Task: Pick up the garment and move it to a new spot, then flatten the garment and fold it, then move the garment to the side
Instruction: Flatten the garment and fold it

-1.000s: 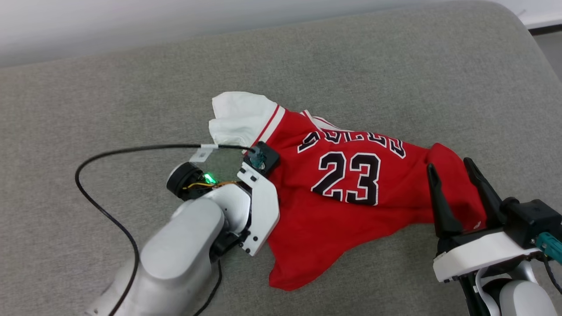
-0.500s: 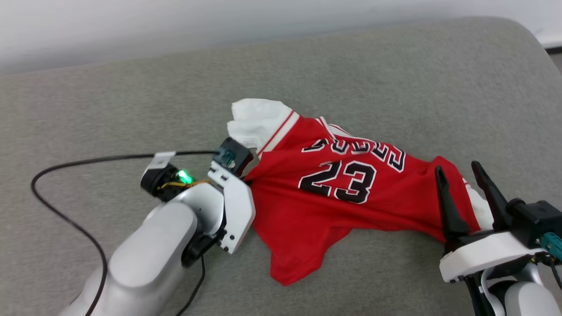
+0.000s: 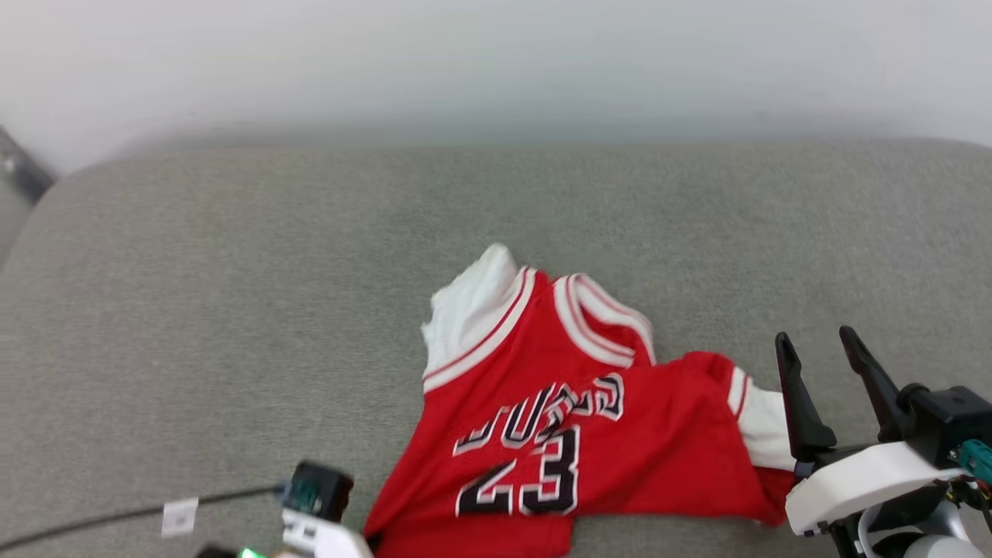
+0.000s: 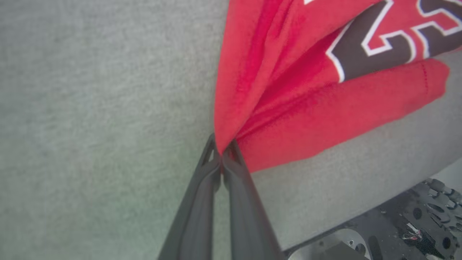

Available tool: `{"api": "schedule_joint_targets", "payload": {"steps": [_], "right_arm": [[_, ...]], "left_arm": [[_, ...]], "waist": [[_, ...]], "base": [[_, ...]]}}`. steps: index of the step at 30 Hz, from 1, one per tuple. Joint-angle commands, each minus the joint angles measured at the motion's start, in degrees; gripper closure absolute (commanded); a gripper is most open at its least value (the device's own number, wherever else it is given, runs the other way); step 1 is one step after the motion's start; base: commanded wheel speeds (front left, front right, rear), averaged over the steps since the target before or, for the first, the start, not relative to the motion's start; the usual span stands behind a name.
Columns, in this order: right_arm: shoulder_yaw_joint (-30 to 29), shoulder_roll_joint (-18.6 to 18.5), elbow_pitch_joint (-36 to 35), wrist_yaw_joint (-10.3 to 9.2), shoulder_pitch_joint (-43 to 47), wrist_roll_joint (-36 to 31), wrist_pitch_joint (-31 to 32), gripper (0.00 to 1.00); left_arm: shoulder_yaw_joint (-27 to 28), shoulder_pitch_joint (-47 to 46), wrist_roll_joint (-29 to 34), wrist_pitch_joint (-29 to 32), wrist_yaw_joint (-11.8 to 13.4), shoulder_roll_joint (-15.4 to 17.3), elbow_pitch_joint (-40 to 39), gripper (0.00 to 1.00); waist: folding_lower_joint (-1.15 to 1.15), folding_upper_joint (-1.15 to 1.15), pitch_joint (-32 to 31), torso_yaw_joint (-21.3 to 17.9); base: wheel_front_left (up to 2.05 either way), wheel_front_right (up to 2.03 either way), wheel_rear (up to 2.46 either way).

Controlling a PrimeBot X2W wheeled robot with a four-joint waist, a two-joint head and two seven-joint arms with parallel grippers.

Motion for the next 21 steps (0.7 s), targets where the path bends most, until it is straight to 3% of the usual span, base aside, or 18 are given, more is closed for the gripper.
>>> {"api": "schedule_joint_targets", "payload": {"steps": [1, 7, 8, 10, 21], "right_arm": [[0.0, 0.1, -0.3, -0.03, 0.8, -0.5, 0.3, 0.00], [0.3, 0.1, -0.7, -0.03, 2.4, -0.3, 1.1, 0.00], [0.3, 0.1, -0.8, -0.03, 2.6, -0.3, 1.2, 0.00], [0.2, 0.1, -1.0, -0.03, 3.0, -0.3, 1.4, 0.00], [-0.6, 0.1, -1.1, -0.02, 4.9, -0.1, 2.4, 0.00]], "left_arm": [[0.4, 1.2, -0.4, 0.1, 0.6, 0.4, -0.5, 1.00], [0.9, 11.0, -5.3, 0.4, 4.2, -0.6, -3.3, 1.00], [1.0, 11.7, -5.7, -0.1, 4.4, -0.9, -3.4, 0.86], [1.2, 12.2, -5.9, -1.3, 4.5, -1.6, -3.7, 0.00], [5.7, 5.0, -0.2, -14.9, 4.8, -3.4, -4.4, 0.00]], "waist": [[0.00, 0.00, -1.3, 1.1], [0.00, 0.00, -3.6, 1.4], [0.00, 0.00, -3.8, 1.4], [0.00, 0.00, -4.2, 1.4], [0.00, 0.00, -6.0, 0.3]], "base": [[0.00, 0.00, 0.00], [0.00, 0.00, 0.00], [0.00, 0.00, 0.00], [0.00, 0.00, 0.00], [0.00, 0.00, 0.00]]}}
